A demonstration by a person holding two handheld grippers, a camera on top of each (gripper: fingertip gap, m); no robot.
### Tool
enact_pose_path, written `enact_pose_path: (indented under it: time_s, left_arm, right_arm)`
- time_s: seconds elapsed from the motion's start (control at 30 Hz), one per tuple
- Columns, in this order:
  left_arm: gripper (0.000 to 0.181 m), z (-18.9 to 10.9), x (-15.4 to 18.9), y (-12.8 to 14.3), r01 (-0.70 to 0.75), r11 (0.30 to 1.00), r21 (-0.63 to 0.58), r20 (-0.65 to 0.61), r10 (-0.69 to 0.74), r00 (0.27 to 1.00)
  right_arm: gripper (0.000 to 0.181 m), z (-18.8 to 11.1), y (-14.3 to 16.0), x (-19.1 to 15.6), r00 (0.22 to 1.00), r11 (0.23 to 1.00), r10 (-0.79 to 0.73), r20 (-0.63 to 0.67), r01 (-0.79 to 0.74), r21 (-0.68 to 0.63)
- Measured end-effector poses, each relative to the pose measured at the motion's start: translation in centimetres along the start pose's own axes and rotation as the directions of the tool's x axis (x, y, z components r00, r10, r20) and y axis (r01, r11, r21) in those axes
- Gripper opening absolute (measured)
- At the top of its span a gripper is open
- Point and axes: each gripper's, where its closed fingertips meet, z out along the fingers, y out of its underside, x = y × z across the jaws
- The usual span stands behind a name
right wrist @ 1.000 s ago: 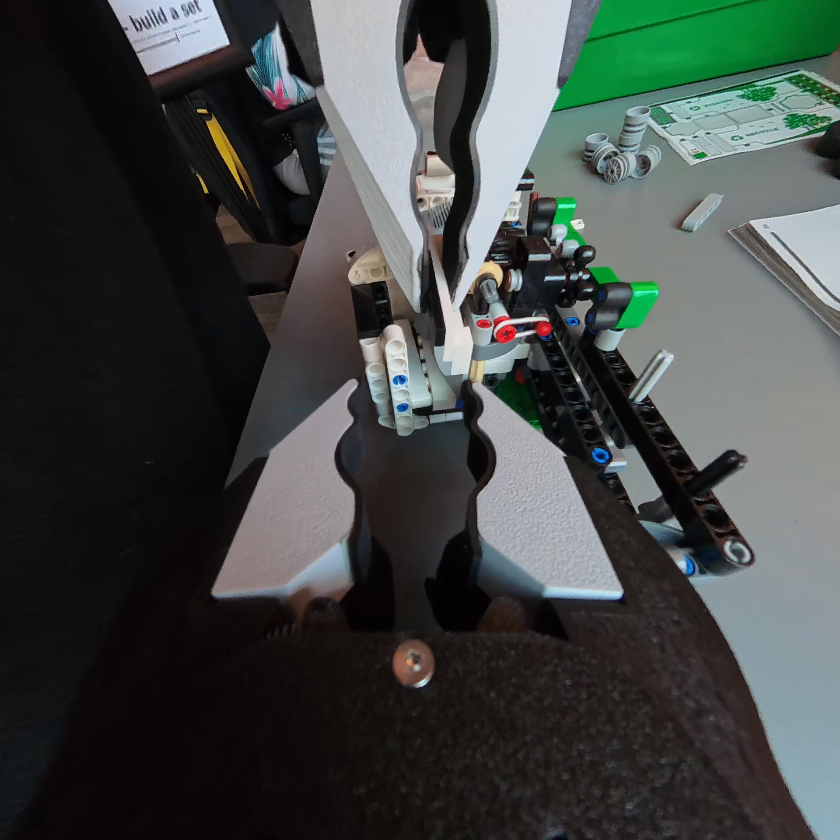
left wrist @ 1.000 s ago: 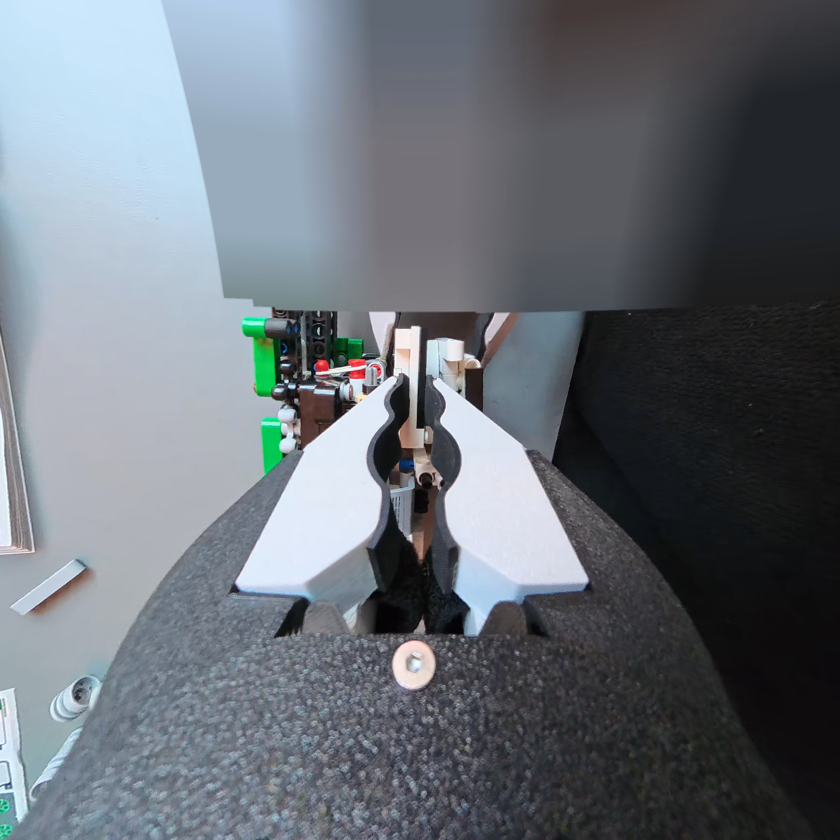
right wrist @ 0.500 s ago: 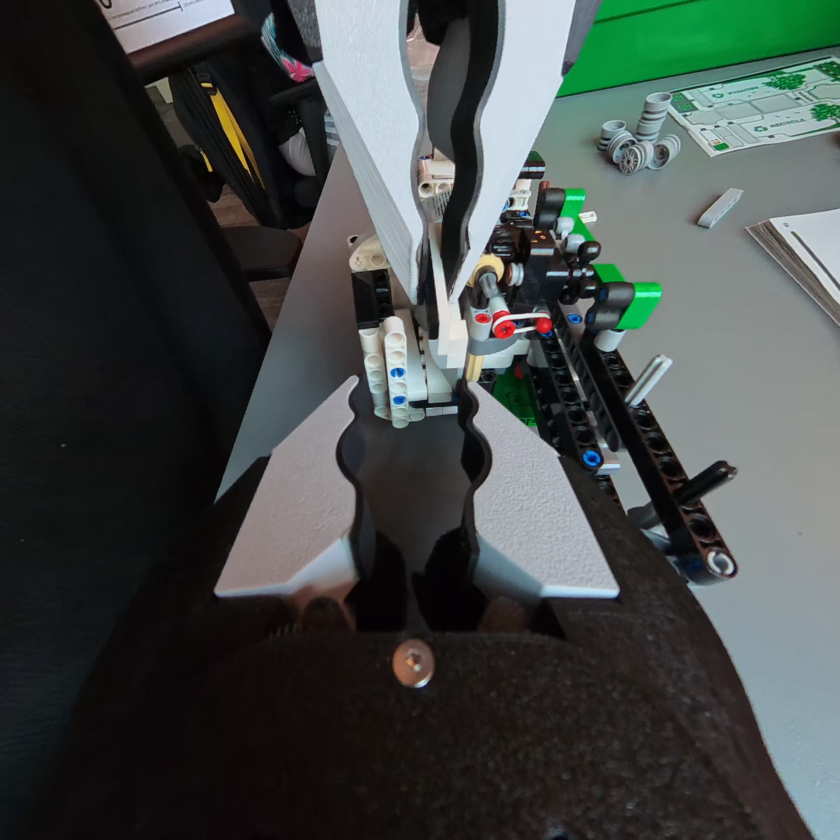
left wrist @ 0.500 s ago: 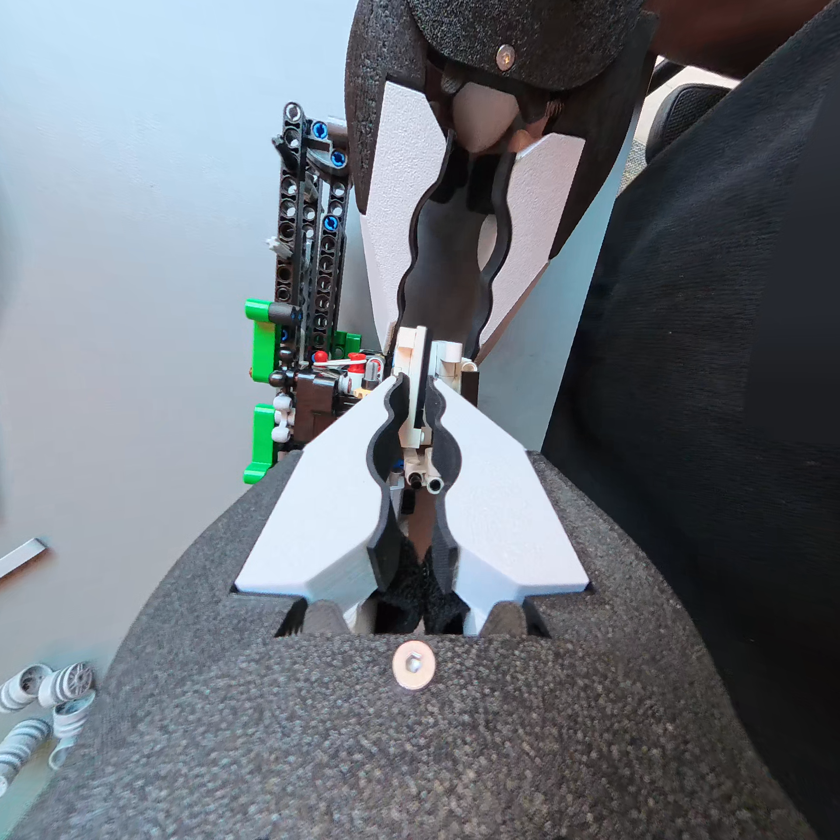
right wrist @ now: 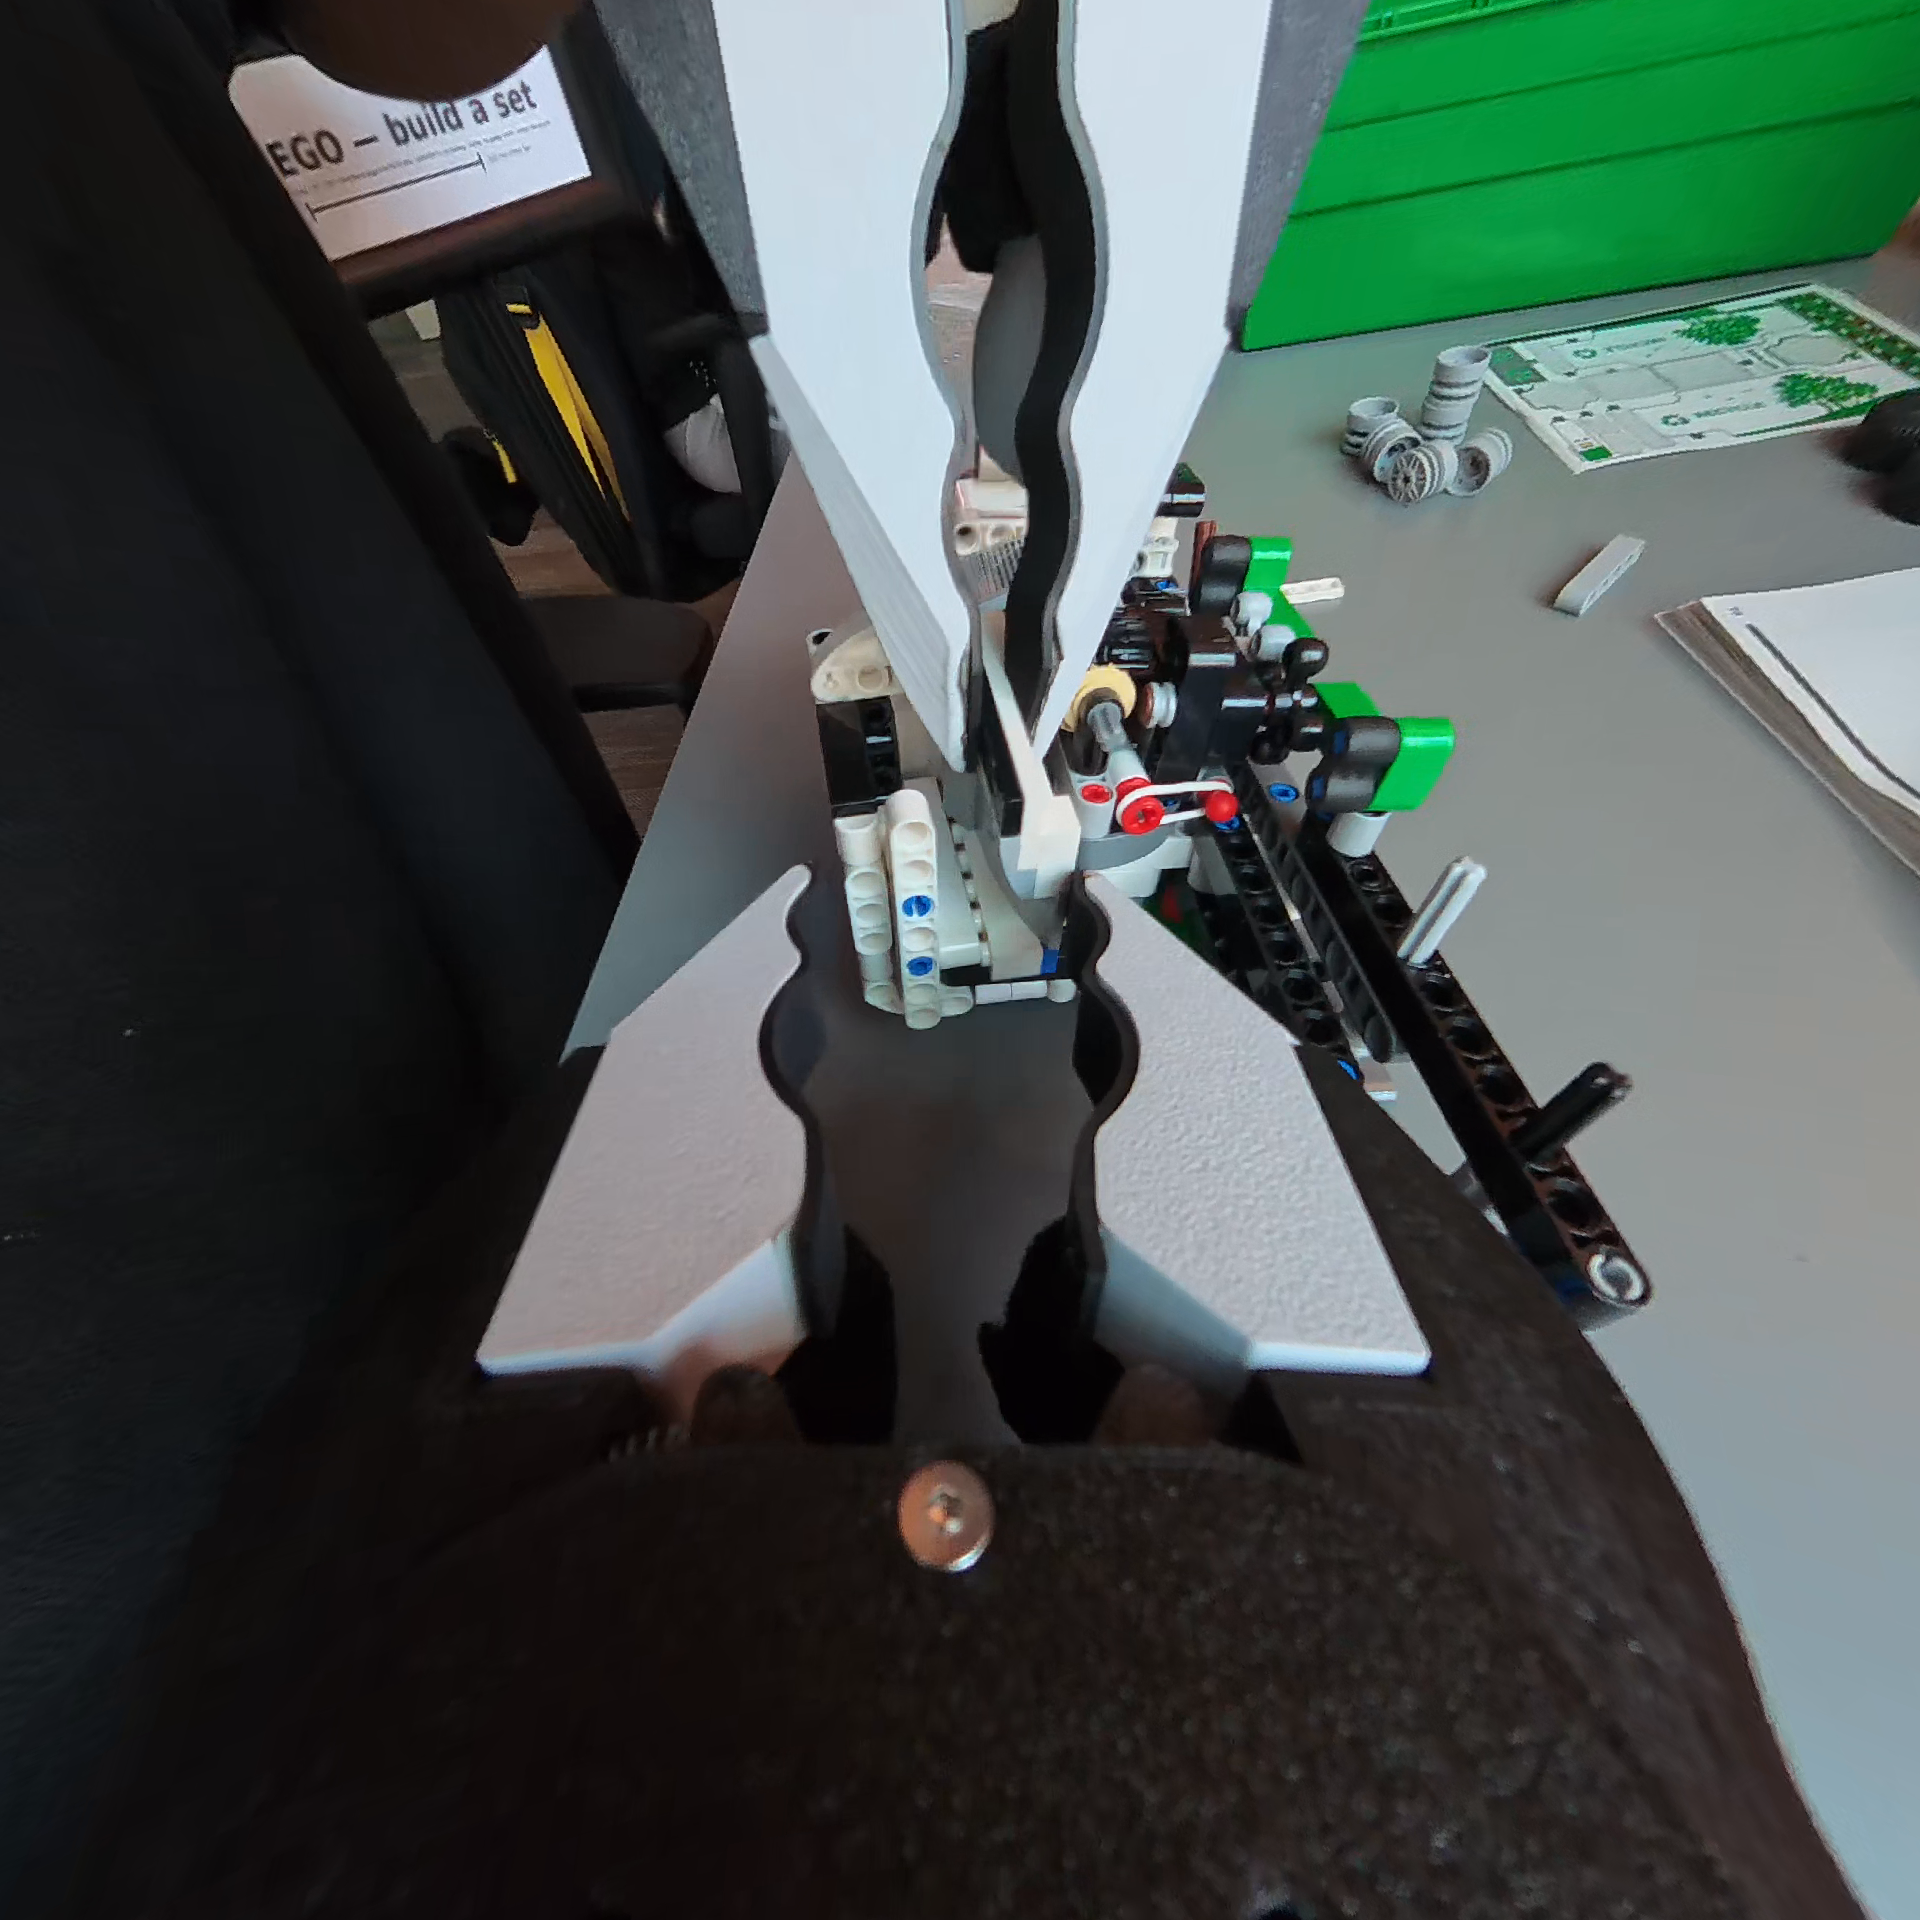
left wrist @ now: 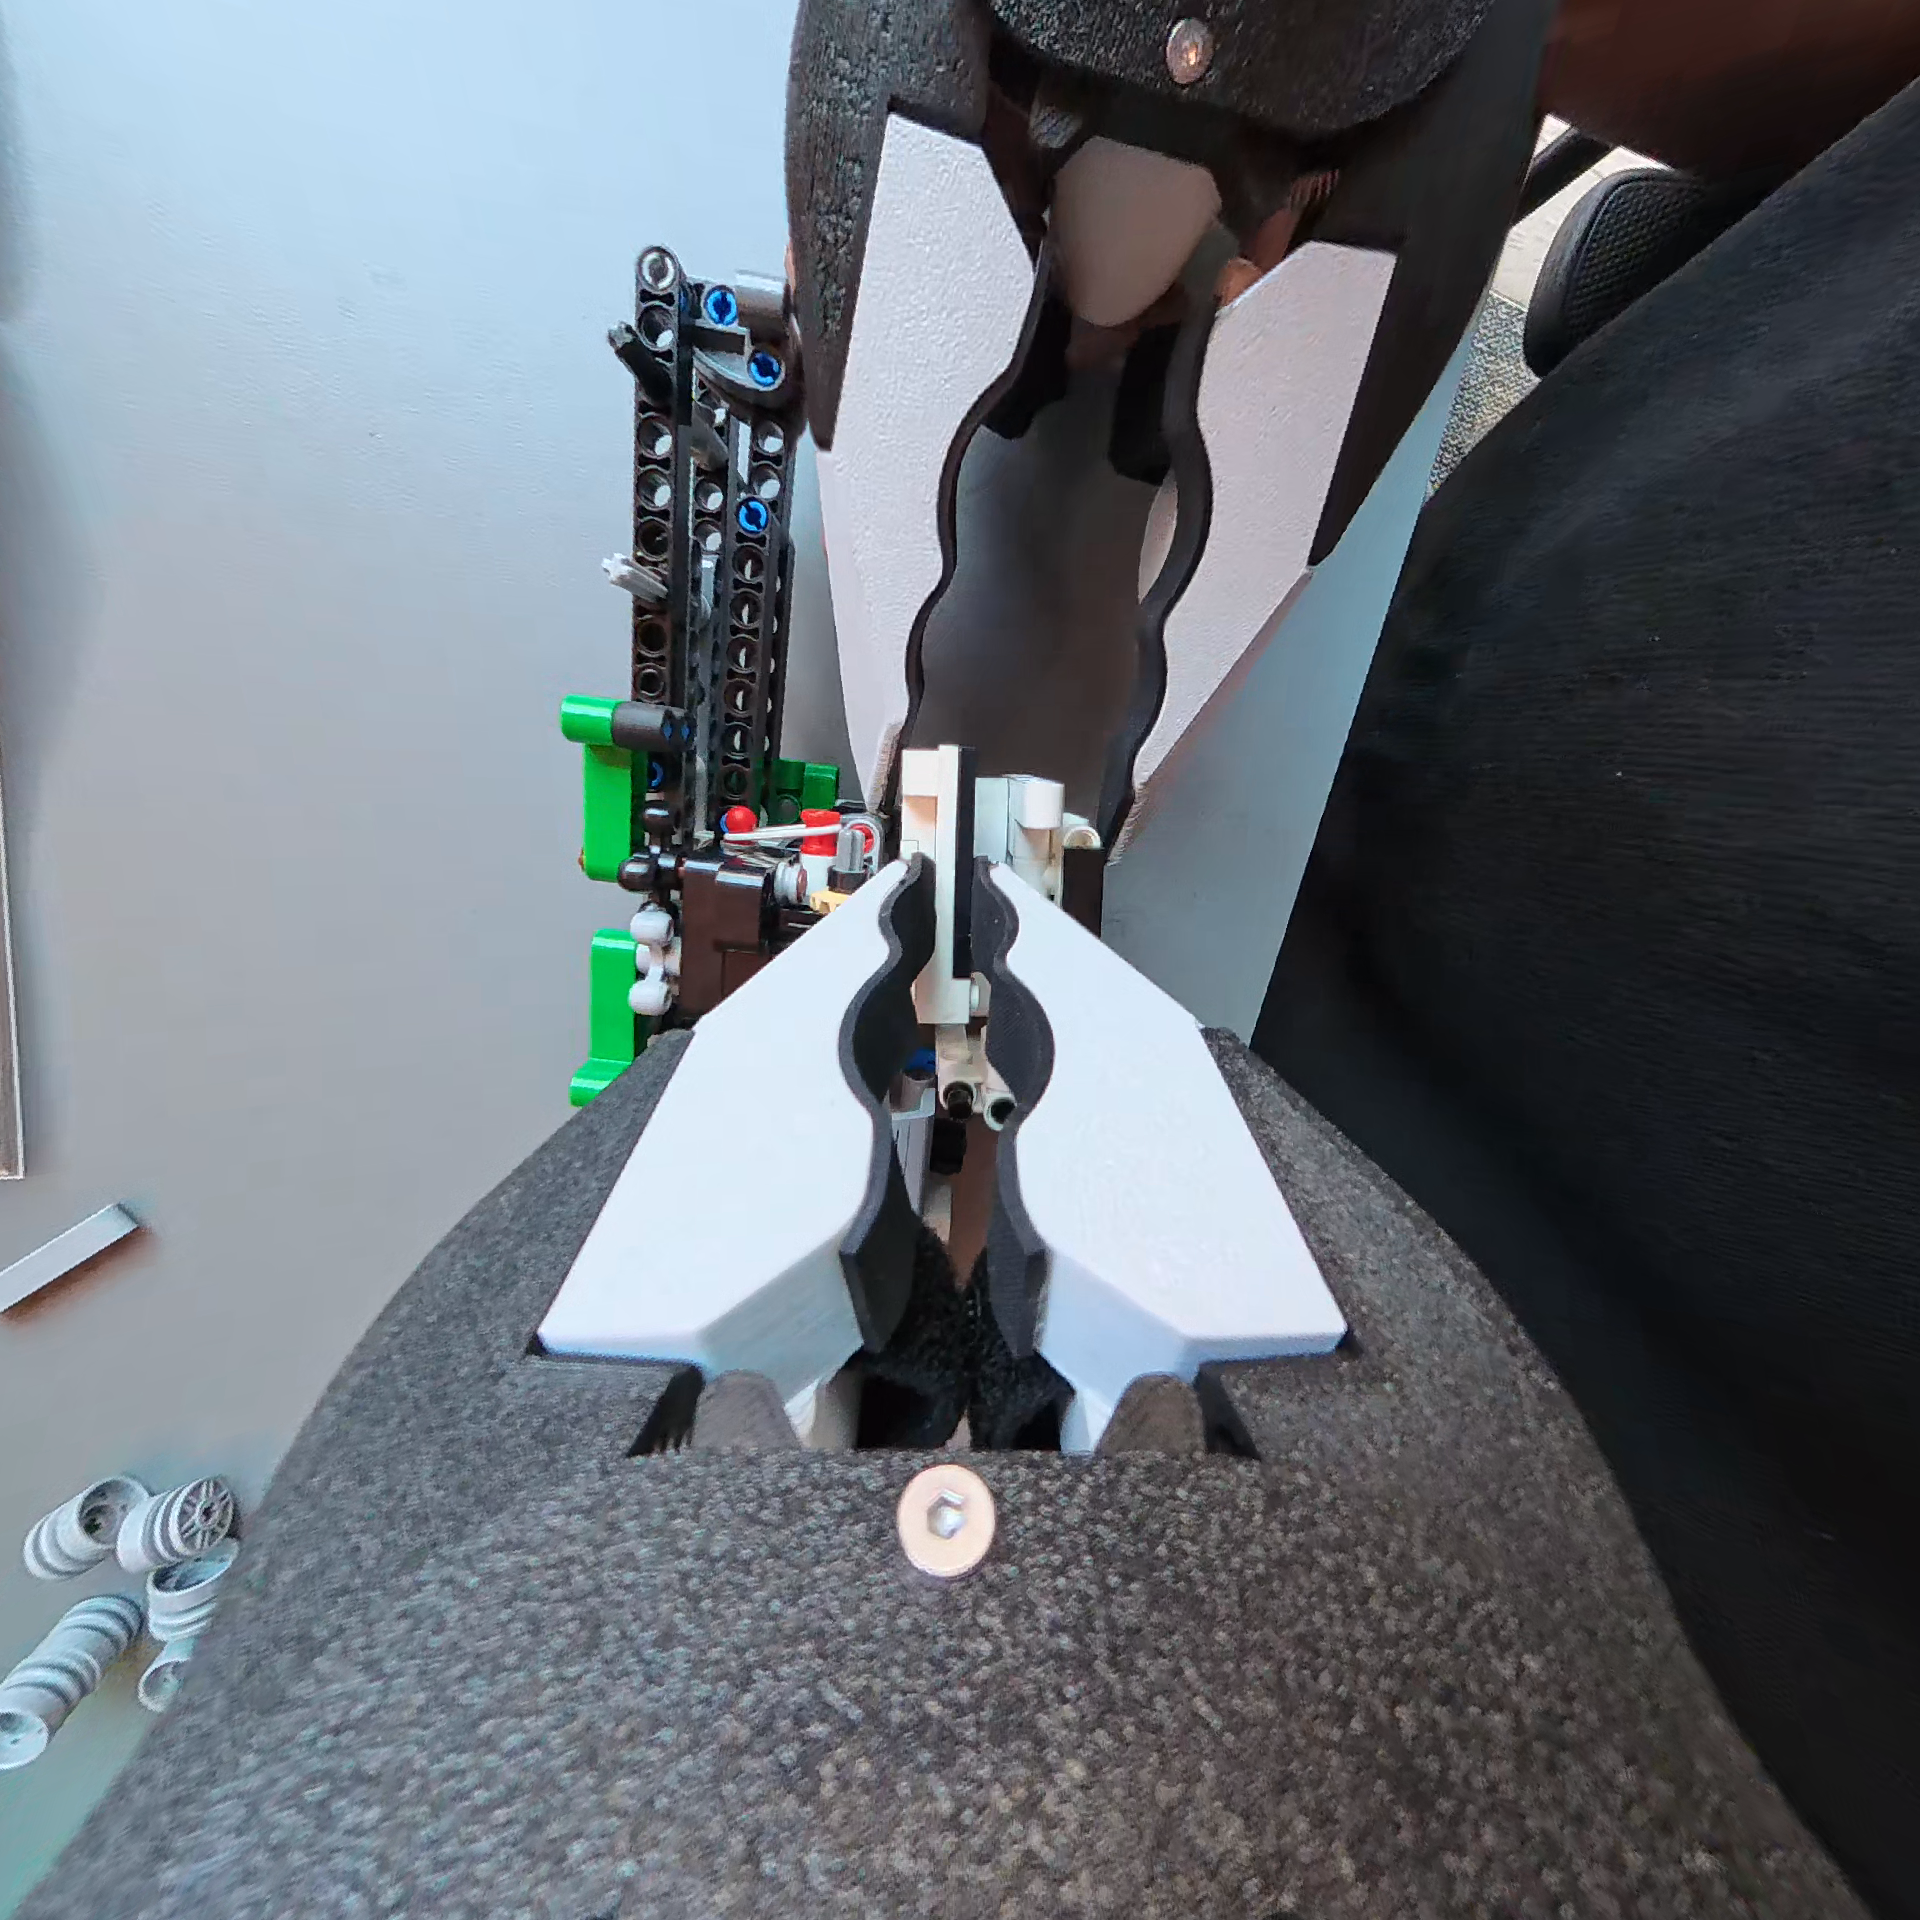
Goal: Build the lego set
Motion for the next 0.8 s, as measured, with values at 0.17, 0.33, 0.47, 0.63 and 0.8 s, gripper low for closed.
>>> enact_pose_path:
  time_s: [0.17,0.33,0.47,0.63,0.8]
  left_arm:
    - [0.005,0.1,0.1,-0.1,0.002,1.0,0.003,0.004,-0.002,1.0]
    - [0.006,-0.2,0.4,0.3,-0.032,0.999,-0.022,0.018,0.032,0.999]
    - [0.006,-0.2,0.4,0.6,-0.014,0.999,-0.03,0.003,0.014,1.0]
    - [0.005,-0.3,0.5,0.5,0.108,0.994,-0.005,-0.097,-0.108,0.989]
    - [0.005,-0.3,0.5,0.6,0.114,0.993,0.001,-0.093,-0.114,0.989]
  right_arm:
    - [0.04,0.1,0.0,0.1,1.0,1.0,0.008,-0.004,-0.008,-0.007]
    - [0.035,0.1,-0.1,-0.2,1.0,1.0,-0.006,0.011,0.006,-0.012]
    - [0.037,0.3,0.0,-0.4,1.0,1.0,-0.007,0.017,0.007,-0.022]
    - [0.042,0.8,1.0,-0.5,0.995,0.993,-0.095,-0.009,0.094,-0.074]
    - [0.04,1.0,1.2,-0.3,0.997,0.994,-0.072,-0.016,0.07,-0.08]
